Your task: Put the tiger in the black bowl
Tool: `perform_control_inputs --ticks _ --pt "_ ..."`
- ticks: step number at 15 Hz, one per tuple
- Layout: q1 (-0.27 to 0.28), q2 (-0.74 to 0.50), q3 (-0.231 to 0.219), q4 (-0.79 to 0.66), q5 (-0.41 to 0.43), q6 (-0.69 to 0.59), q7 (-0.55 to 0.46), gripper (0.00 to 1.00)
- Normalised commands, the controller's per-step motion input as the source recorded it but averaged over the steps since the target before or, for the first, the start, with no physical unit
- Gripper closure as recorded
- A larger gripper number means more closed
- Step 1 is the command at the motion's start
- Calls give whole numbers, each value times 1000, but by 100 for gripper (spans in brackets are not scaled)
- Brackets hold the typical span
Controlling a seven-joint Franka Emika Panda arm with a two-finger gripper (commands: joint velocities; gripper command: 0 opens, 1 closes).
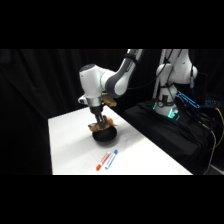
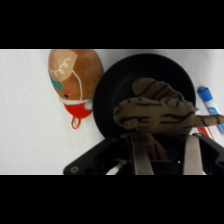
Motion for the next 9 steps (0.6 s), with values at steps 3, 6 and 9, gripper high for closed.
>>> perform_control_inputs --ticks 3,6,9 --pt "-58 173 29 67 159 51 -211 93" --pt "-46 33 35 35 137 30 -187 68" --pt "-17 -137 14 -27 71 -13 -162 43"
